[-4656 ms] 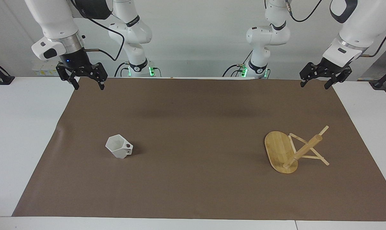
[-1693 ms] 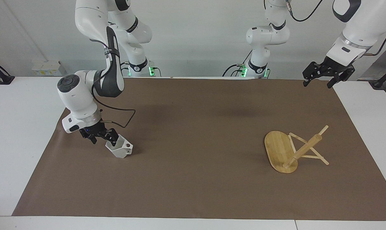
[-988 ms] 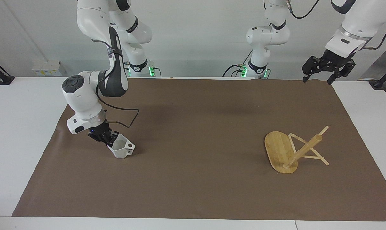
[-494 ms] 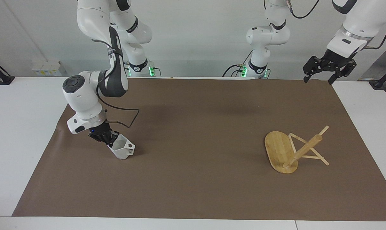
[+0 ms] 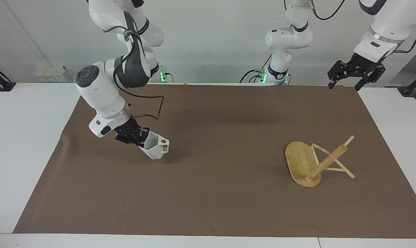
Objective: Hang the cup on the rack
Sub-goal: 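Lift the white cup with the right gripper toward the wooden mug tree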
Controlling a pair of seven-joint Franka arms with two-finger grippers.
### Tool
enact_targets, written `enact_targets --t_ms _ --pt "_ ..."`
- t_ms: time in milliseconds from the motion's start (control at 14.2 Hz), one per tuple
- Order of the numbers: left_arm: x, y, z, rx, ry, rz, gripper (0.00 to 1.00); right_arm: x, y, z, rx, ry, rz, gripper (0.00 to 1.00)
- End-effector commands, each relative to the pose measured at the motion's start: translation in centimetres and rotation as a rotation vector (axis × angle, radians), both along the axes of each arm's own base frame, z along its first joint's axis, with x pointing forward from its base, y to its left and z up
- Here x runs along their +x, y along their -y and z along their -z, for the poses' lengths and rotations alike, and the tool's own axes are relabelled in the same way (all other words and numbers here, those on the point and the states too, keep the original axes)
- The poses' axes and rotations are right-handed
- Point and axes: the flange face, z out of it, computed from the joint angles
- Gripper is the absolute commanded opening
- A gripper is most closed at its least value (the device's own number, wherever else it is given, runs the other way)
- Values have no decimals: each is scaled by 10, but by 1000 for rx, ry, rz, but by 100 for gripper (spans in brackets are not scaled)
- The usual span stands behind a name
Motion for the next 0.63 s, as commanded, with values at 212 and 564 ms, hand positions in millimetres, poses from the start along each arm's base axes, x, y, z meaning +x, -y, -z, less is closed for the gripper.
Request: enact_targets --t_ms 212,564 --pt "-8 -2 -2 12 -2 -1 100 -3 -27 -63 403 -16 32 0" --pt "-9 -8 0 12 -14 -3 100 -24 -128 -83 583 -9 -120 0"
